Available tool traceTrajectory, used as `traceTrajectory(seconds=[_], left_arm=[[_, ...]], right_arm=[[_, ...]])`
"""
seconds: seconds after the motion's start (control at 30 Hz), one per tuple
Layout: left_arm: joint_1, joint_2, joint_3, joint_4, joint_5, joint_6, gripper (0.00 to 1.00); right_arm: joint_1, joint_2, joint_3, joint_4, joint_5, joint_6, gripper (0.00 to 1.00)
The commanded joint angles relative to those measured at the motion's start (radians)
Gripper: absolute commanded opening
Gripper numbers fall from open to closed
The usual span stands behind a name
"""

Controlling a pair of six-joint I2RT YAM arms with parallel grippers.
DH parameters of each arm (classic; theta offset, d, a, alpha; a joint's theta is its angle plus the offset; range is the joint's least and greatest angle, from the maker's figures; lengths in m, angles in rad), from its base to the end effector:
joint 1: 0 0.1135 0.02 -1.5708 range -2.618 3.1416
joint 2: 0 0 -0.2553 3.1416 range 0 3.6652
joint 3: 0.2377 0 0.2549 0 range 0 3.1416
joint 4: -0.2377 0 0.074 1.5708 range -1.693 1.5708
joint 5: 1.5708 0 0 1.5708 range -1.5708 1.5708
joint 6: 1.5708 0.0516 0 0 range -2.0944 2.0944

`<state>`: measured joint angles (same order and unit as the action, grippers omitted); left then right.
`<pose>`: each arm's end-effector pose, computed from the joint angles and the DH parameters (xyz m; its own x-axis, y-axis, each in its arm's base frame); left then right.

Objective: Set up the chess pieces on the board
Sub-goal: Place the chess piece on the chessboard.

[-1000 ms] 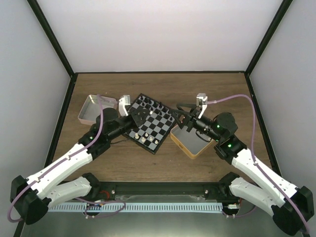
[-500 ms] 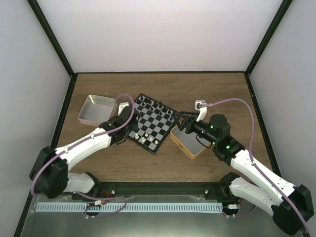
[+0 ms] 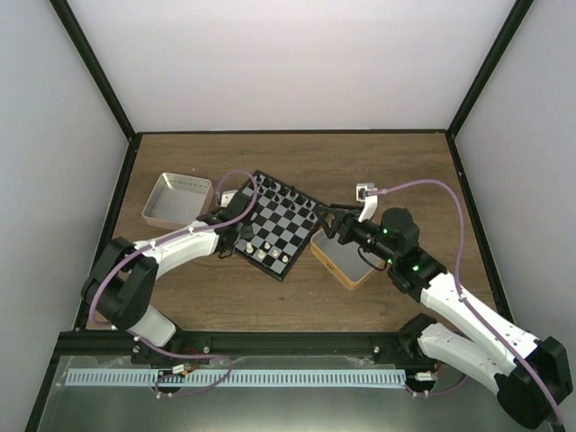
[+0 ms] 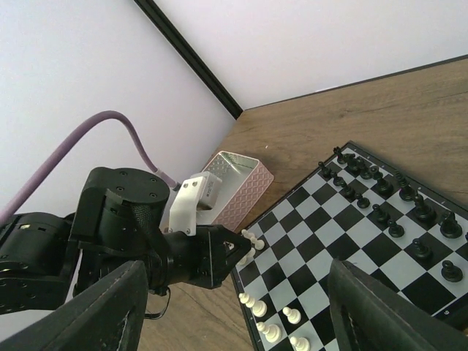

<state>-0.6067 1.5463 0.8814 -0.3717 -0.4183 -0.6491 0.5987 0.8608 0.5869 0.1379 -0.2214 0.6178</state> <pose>0.2645 -0.1581 0.1588 -0.7755 -0.1341 -0.6169 -0.1477 0.9886 -0.0293 0.1849 0.1398 0.2810 -0.5139 0.3335 -0.7904 -0.5298 0.6012 0.5982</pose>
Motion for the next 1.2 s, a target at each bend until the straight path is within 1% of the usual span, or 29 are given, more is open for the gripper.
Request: traceTrajectory(seconds=[0.0,0.17,0.57,0.63,0.7,0.77,0.87,1.0,1.17], left_arm=[[0.014,0.022,-0.020,0.075,0.048,0.019,0.04],[0.022,0.036,-0.038,0.116,0.066,0.018,0.04],[0.025,0.090,-0.052,0.124,0.067,0.022,0.05],[0.025,0.089,-0.052,0.121,0.071,0.024,0.10],[0.025,0.081,-0.046,0.107,0.094,0.025,0.20],[0.025,0.069,-0.044,0.095,0.120,0.020,0.26],[0.025,0.037,-0.044,0.075,0.144,0.014,0.29],[0.025,-0.015,-0.027,0.041,0.149,0.021,0.30],[0.025,-0.085,0.008,-0.009,0.106,0.023,0.31]], right_arm=[[0.003,-0.004,0.001,-0.010,0.012,0.001,0.69],[0.003,0.001,0.000,-0.010,0.005,0.005,0.69],[0.003,0.000,-0.002,-0.018,0.003,0.010,0.69],[0.003,0.000,-0.003,-0.018,0.002,0.010,0.69],[0.003,0.000,-0.001,-0.018,0.002,0.011,0.69],[0.003,-0.001,0.000,-0.020,0.003,0.011,0.69],[0.003,-0.005,0.001,-0.021,0.004,0.013,0.69],[0.003,-0.008,0.003,-0.024,0.006,0.015,0.69],[0.003,-0.004,0.015,-0.059,0.048,0.036,0.69]])
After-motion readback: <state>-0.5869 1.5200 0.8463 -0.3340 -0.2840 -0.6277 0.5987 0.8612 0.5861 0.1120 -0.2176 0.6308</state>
